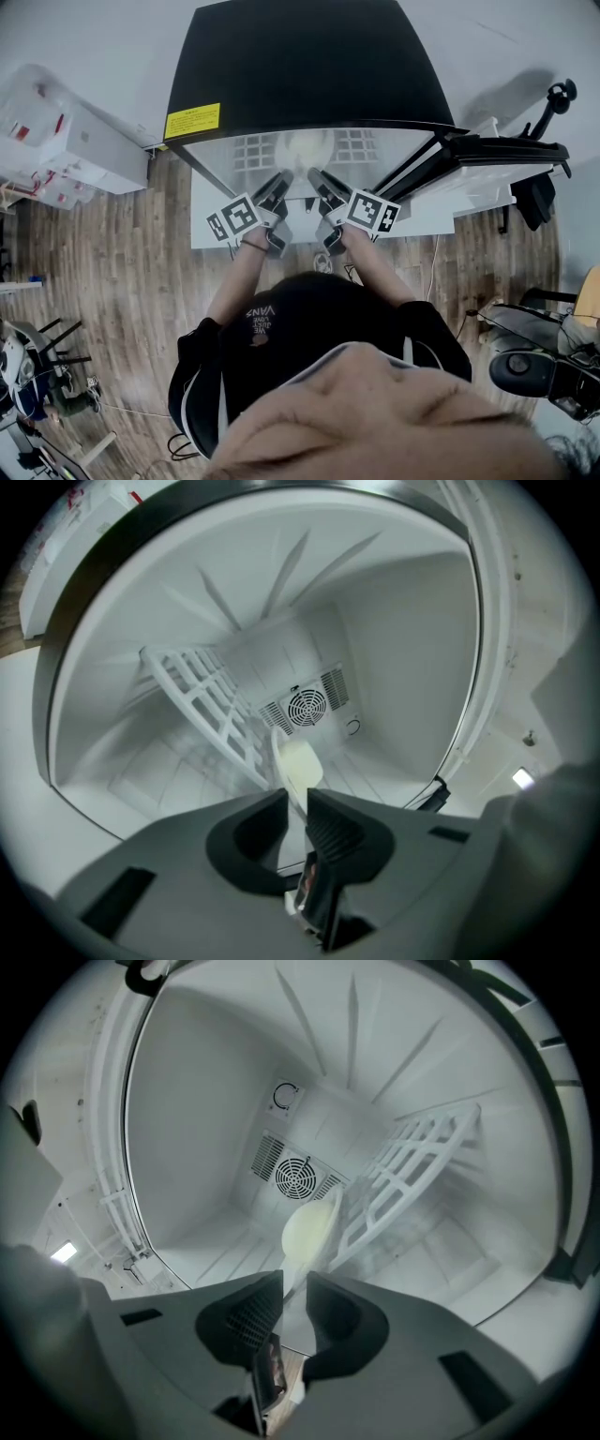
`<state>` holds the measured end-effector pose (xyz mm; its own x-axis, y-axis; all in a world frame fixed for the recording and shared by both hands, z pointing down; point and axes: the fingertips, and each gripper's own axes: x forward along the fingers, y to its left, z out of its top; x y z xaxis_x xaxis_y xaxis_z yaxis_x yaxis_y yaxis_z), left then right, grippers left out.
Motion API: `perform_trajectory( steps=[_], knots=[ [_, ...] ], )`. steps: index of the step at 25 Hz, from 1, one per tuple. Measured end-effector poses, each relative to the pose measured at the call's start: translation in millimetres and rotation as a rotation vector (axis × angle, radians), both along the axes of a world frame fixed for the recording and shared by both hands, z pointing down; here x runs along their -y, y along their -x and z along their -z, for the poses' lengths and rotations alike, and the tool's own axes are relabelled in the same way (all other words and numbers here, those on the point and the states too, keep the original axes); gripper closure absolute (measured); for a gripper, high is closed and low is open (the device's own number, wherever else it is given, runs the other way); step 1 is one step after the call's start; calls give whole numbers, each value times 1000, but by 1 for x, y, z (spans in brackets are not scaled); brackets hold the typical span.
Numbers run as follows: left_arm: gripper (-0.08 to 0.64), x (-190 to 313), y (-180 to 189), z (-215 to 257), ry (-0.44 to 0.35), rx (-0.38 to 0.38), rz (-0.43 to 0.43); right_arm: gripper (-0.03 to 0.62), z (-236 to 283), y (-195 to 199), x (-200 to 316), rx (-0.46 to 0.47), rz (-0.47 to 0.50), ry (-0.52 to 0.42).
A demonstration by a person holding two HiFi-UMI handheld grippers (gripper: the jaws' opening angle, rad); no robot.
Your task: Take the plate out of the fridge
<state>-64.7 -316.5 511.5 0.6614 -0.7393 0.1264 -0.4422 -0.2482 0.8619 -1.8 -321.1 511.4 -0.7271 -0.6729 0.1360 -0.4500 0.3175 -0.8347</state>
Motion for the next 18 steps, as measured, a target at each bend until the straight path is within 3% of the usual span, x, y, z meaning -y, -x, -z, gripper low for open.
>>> perform_trajectory(
  steps=[18],
  knots=[
    [489, -43, 4, 2, -12, -6, -46, 509, 3, 4, -45, -9, -41, -21]
  ],
)
